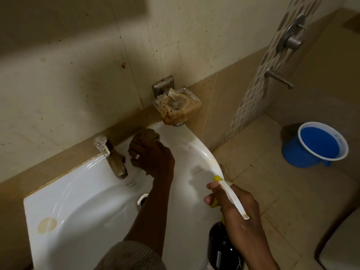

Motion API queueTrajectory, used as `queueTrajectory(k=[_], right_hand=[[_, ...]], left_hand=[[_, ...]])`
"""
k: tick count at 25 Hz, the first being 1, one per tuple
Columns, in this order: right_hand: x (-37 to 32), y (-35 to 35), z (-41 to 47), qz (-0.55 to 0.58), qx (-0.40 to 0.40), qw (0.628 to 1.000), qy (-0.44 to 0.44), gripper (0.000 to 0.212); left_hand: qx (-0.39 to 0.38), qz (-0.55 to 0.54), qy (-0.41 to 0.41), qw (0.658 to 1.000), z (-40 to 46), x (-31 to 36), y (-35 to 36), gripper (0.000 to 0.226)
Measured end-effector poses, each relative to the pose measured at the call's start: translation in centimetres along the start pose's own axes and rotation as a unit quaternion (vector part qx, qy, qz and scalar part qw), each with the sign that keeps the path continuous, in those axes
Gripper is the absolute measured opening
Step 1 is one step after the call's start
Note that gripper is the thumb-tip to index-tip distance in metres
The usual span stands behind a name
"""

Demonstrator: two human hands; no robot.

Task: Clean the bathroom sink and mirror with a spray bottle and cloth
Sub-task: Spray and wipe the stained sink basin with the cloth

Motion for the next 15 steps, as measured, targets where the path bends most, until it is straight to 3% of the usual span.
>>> queueTrajectory(k=[4, 9, 15], right_hand=[[-0.4, -0.8, 0.2, 0.007, 0.011, 1.0, 0.002, 0.022], [0.0, -4.0, -0.2, 0.028, 0.049, 0.998, 0.008, 0.022], [0.7, -5.9, -1.2, 0.051, 0.069, 0.996, 0.005, 0.023]], left_hand=[[-0.115, -0.097, 0.024, 0.988, -2.3, 3.1, 2.1, 0.068], [-0.109, -0.176, 0.058, 0.977, -3.6, 7.5, 2.4, 0.056], [-0.229, -0.189, 0.214, 0.931, -7.4, 10.9, 2.3, 0.046]])
Point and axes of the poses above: each hand's wrist, its own z-axis towards the middle knuckle, its own y-axis out of the palm, x = y × z, the point moved 5 cm from there along z, towards the middle knuckle, and after that the axes turned 15 degrees about y, right-handed, at the moved point
